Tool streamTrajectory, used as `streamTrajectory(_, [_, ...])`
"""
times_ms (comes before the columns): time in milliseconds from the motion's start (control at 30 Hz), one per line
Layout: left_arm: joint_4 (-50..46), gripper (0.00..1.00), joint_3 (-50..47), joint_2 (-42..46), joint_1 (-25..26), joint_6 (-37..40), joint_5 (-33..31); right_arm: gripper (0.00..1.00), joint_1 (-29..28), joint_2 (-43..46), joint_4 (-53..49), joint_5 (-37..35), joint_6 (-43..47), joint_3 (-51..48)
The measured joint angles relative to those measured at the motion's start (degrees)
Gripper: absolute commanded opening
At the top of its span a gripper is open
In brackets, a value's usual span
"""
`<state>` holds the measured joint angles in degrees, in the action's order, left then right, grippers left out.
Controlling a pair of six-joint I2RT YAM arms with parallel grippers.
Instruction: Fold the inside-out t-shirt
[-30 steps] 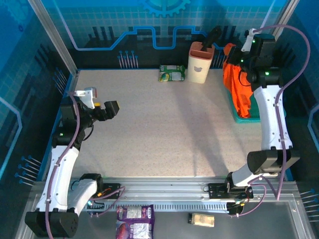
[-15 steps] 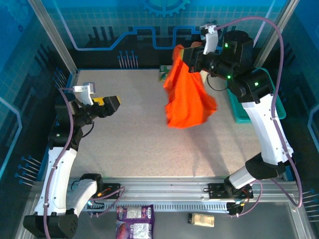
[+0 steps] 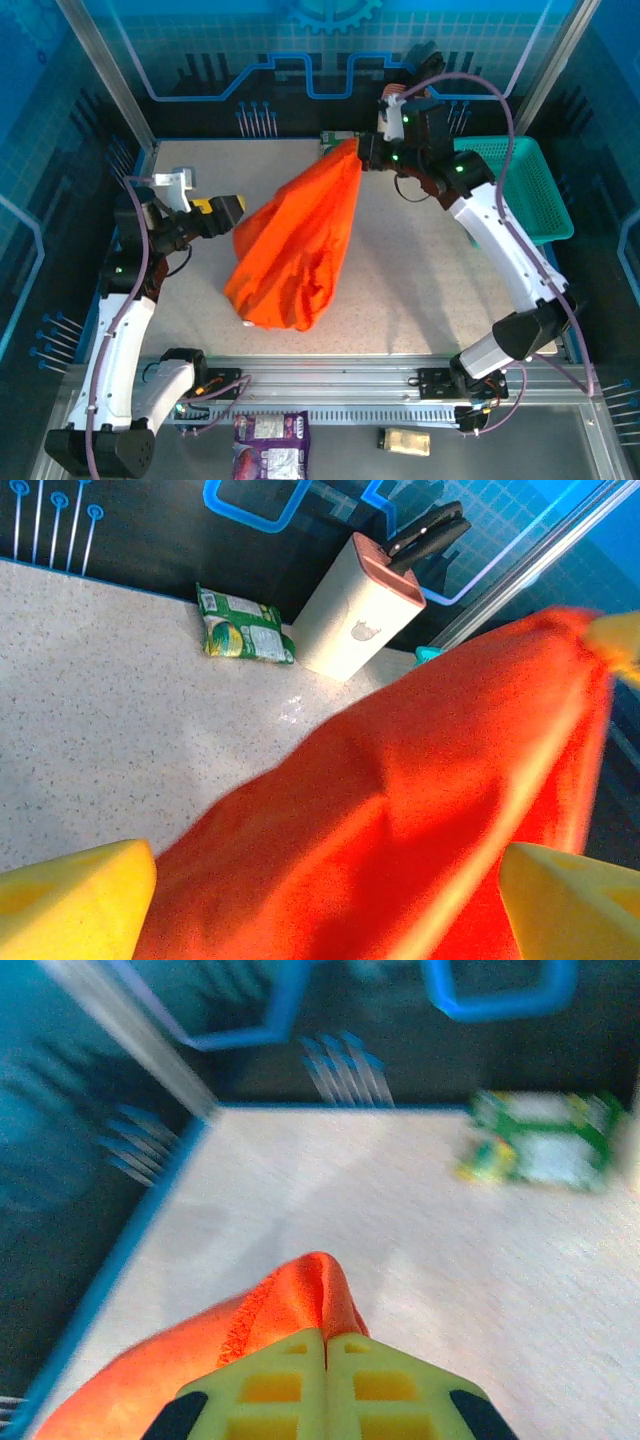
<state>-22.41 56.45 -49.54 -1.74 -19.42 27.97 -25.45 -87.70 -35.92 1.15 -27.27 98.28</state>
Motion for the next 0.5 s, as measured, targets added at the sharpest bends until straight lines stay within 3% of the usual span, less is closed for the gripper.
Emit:
streamTrajectory(200, [-1.5, 0.87, -3.1, -2.4, 0.9, -0.3, -0.1, 0.38, 10.3, -0.2, -1.6, -1.4, -2.4, -11.5])
streamTrajectory(500, [-4.7, 0.82, -9.5, -3.7, 4.8, -3.1, -3.1, 0.46, 10.0, 8.5, -0.3, 0.0, -2.4, -25.3])
